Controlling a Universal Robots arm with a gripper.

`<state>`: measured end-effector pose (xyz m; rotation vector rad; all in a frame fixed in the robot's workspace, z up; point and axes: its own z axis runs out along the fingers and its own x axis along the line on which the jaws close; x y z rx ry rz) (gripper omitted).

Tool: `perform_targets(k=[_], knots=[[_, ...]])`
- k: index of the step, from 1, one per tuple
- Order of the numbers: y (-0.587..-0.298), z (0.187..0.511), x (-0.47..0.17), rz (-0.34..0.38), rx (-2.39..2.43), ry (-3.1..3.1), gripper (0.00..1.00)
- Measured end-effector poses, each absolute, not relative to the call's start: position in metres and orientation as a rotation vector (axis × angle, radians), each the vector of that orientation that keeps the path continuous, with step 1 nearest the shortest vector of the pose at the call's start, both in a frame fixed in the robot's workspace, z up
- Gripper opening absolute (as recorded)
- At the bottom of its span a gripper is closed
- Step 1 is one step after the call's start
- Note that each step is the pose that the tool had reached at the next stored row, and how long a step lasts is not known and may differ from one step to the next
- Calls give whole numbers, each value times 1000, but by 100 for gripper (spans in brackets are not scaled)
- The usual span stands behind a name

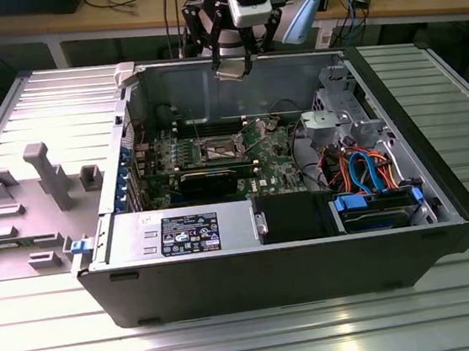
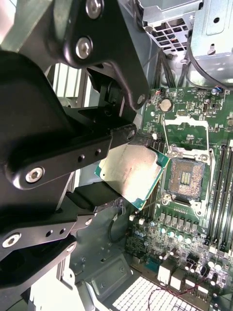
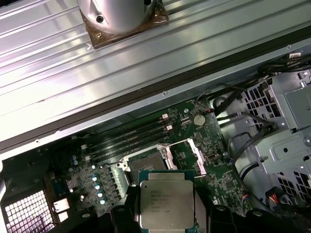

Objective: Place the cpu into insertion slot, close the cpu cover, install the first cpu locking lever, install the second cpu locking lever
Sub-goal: 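Place the cpu into insertion slot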

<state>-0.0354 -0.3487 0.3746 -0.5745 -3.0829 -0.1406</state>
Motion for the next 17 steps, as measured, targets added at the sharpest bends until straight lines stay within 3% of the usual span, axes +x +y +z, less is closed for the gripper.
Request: perform_targets(k=[17], knots=[[-349, 375, -35, -141, -697, -3061, 54]])
